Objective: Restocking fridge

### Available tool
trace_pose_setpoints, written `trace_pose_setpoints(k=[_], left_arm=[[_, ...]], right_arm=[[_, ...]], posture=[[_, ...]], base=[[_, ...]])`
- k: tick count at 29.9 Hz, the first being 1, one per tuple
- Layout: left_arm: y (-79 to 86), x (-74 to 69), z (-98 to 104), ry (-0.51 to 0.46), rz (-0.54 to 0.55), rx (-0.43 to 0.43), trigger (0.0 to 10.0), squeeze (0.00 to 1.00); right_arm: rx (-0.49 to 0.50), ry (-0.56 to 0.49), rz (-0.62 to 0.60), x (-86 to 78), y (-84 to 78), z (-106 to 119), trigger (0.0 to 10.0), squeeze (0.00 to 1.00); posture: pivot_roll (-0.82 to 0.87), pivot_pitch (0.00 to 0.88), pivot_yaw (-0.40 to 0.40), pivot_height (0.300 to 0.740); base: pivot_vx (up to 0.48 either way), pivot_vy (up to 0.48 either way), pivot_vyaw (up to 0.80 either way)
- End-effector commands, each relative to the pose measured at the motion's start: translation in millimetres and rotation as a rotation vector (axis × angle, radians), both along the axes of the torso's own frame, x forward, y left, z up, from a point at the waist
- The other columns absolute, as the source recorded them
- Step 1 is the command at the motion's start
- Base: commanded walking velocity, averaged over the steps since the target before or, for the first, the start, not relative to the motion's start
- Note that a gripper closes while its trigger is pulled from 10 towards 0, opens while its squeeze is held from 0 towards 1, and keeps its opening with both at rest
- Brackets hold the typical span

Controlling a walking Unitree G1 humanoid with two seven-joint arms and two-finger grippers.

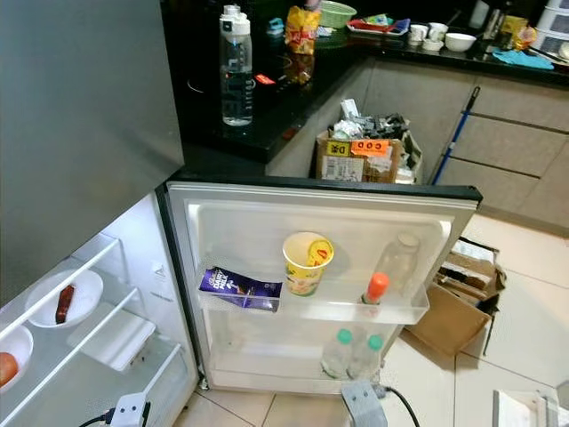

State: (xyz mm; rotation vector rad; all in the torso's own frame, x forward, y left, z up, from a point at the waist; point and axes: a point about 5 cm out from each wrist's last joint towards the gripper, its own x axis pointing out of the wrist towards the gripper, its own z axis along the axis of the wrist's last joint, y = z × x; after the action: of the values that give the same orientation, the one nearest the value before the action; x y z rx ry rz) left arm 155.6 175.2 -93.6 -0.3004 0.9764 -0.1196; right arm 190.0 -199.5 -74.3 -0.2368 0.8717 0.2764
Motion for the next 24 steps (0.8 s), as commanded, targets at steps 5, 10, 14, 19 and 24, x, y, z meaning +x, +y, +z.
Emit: trace_pose_setpoints(k=[5,10,14,19,24], left_arm=[[-5.3,-4.4,-3,0.023,0.018,-0.011,10.0,0.0],[-4.6,-3.5,-2,0.013,0.019,0.001,10.0,0.0],[-4.0,-4.0,-2,0.012,0.02,0.002,10.0,0.0],[-3.3,-5.5,-2,0.01,0.007,-0.001,10.0,0.0],[-4.4,-7.5,-3,0.019,-0.017,-0.004,10.0,0.0]], right_arm=[[0.024,-0.062,0.089,16.9,11.5,9,10.0,0.0],[0.022,-0.097,0.19,24.8,20.6,14,10.0,0.0],[0.017,-0.133,0.287,31.0,29.2,19,10.0,0.0],[0.043,-0.199,0.396,45.4,42.8,31,10.0,0.0],[0.041,-0.221,0.453,50.8,48.7,36,10.0,0.0]], posture=[[-0.06,0.0,-0.032,0.74],[-0.06,0.0,-0.035,0.74],[-0.06,0.0,-0.037,0.74],[-0.06,0.0,-0.042,0.74],[-0.06,0.0,-0.045,0.74]], base=[[0.148,-0.171,0.0],[0.0,0.0,0.0],[0.0,0.0,0.0],[0.0,0.0,0.0],[0.0,-0.368,0.0]])
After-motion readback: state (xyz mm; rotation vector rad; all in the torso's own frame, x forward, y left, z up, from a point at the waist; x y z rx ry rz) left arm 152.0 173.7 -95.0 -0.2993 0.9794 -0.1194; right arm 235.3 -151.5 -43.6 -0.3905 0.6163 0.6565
